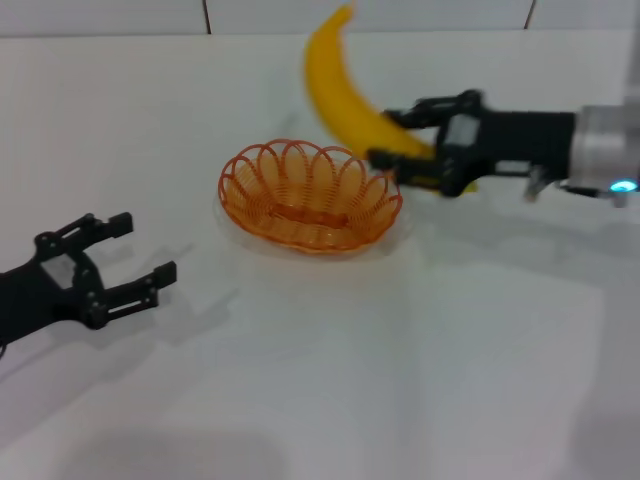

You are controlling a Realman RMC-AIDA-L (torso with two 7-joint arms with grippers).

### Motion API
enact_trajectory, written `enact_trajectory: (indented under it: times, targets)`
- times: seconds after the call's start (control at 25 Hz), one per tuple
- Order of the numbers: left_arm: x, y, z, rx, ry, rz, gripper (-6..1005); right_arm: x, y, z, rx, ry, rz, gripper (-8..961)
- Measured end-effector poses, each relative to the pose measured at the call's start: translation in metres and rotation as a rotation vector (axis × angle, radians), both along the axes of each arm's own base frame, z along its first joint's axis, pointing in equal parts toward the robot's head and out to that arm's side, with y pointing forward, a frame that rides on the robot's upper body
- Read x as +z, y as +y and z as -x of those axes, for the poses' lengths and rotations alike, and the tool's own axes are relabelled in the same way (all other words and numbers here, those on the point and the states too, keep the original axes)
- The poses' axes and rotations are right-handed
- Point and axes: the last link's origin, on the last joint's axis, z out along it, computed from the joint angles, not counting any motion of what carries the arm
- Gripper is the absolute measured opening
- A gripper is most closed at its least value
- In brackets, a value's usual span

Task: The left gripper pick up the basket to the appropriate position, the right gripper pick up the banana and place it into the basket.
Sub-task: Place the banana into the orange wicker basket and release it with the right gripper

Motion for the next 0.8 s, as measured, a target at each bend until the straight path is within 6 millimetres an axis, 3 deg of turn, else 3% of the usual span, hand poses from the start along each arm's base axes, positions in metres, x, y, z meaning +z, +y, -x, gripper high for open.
enact_trajectory:
  times: [0.28, 0.48, 0.8]
  targets:
    - [-0.01, 0.011, -0.012, -0.021, -0.015, 0.037, 866, -0.047, 0.008, 0.028, 0.11, -0.078, 0.053, 527]
    - [-0.011, 0.013, -0.015, -0.03, -0.015, 0.047, 866, -0.072, 0.012, 0.032, 0.068, -0.147, 0.043, 565]
    - [-0.011, 0.009, -0.011, -0.024, -0.013, 0.047, 866, -0.075, 0.008, 0.038, 0.066, -0.114, 0.063, 625]
